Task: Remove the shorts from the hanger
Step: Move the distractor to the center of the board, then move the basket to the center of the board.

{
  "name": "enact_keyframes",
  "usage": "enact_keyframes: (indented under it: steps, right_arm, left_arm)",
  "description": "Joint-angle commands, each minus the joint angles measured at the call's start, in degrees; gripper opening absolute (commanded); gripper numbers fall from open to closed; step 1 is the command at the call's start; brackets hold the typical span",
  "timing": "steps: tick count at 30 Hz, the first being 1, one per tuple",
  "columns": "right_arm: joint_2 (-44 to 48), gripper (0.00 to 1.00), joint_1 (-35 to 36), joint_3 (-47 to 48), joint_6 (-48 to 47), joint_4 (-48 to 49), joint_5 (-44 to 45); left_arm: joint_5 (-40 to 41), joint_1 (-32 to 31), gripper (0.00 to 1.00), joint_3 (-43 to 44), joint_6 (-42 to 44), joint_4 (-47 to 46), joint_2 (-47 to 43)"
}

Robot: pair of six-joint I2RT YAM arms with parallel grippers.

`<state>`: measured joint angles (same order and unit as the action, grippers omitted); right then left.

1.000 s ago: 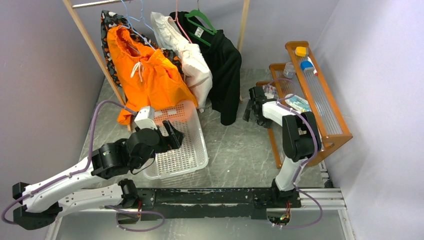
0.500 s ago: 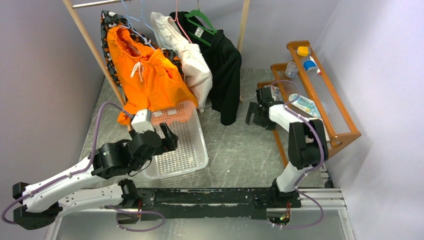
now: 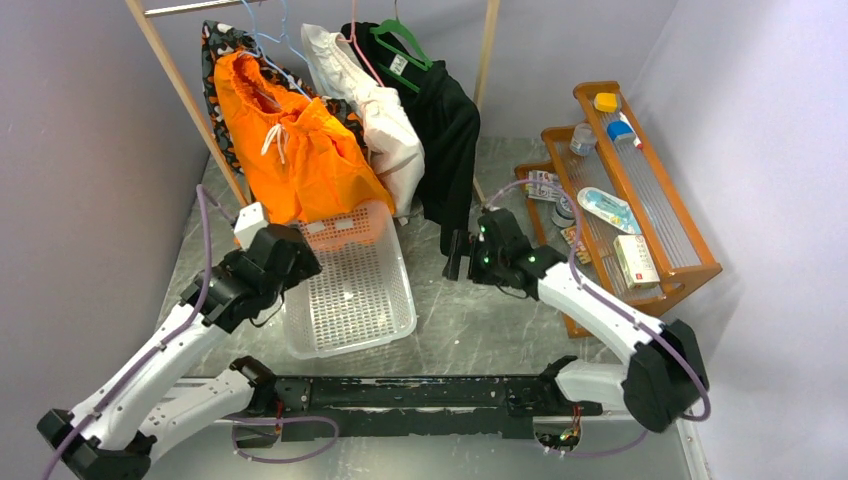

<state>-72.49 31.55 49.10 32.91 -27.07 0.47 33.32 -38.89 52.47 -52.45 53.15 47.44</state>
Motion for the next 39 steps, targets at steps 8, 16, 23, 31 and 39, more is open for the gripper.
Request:
enact_keyframes:
  steps: [8,16,23,31,39]
  right_arm:
    - [12.2,1.0,4.8,-0.5,6.1,-5.7,3.0]
    - [11.7,1.0,4.8,7.1,2.1,-10.4,4.3]
    - [11.8,1.0,4.8,12.6,0.7,-15.7,14.0]
    - [11.9,1.0,4.7,13.9,0.0,-19.0,23.4]
    - [2.1,1.0,3.7,12.5,-4.7,-12.6,11.2]
  left_arm:
    - [-23.6,26.5,0.99,-4.3,14.1,-12.0,6.3]
    - [-33.8,30.5,0.99,-9.4,16.9,-22.4,9.6]
    - [-47.2,30.0,0.88,-10.2,22.4,-24.6,13.1]
    - [-45.2,11.5,0.86,-15.9,15.7,-32.4,10.1]
    - [-32.5,-5.3,0.84,-16.3,6.7,-33.3,14.7]
